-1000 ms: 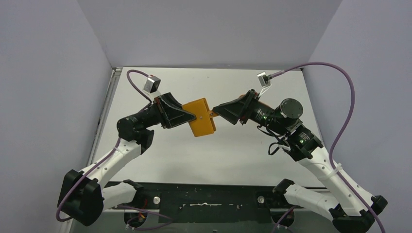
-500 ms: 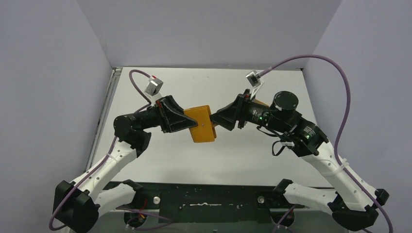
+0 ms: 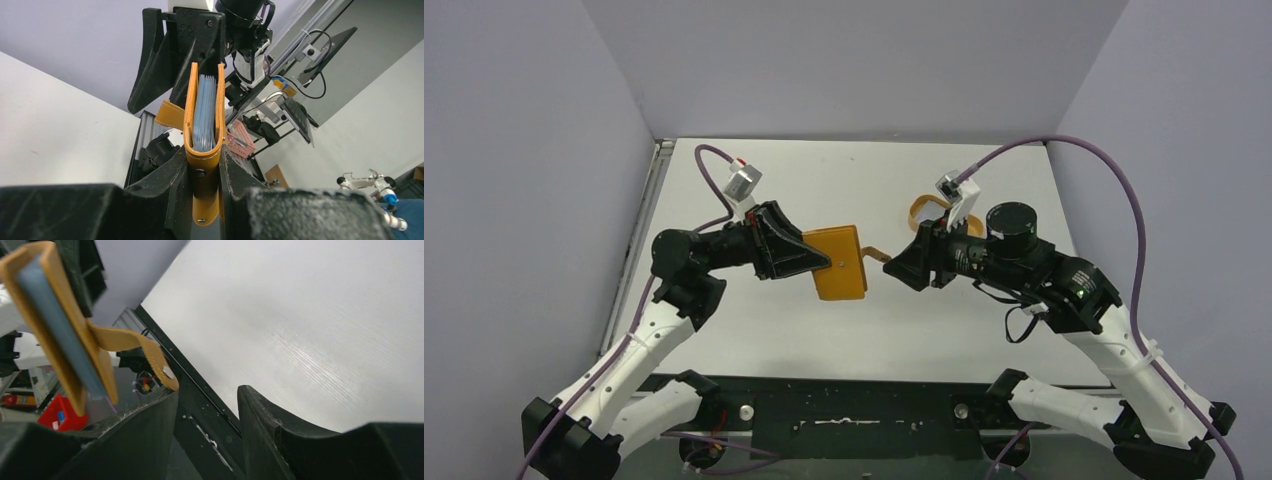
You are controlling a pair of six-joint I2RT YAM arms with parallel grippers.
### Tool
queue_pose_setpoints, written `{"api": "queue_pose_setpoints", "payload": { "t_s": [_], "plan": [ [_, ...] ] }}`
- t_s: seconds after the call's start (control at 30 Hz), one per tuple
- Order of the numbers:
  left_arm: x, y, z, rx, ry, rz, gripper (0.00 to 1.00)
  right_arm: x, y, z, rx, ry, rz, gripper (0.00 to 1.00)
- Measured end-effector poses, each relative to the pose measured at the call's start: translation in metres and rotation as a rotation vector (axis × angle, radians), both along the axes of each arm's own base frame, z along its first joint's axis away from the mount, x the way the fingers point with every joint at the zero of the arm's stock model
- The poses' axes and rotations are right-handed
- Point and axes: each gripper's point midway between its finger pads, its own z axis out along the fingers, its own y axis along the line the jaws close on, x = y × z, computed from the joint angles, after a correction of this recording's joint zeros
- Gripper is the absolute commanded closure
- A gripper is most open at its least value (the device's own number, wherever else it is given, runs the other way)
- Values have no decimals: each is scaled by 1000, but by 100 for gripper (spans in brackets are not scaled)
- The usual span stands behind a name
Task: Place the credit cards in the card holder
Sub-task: Close the card holder at the center of the board.
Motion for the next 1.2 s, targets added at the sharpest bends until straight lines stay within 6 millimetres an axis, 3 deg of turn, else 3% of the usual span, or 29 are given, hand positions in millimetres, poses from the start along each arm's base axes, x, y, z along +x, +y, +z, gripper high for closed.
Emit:
{"api": "queue_pose_setpoints", "payload": {
  "t_s": [0.1, 0.23, 0.4, 0.6, 1.0, 1.2],
  "plan": [
    [-4, 3, 4, 9, -28, 14, 100, 0, -12, -5, -34, -7, -39, 49],
    [-9, 5, 6, 27, -49, 27, 100, -8, -14, 10, 43, -40, -30, 45],
    [-9, 6, 2, 50, -48, 42, 100, -15, -2, 36, 186, -68, 18, 40],
    [-8, 7, -4, 76, -31, 61, 100, -16, 16, 52, 285, -62, 77, 38],
    [-5, 11, -7, 117, -21, 125, 100, -12, 41, 31, 234, 18, 124, 41],
    [-3, 11, -13, 137, -12, 136, 100, -15, 42, 27, 208, 31, 126, 54]
  ]
}}
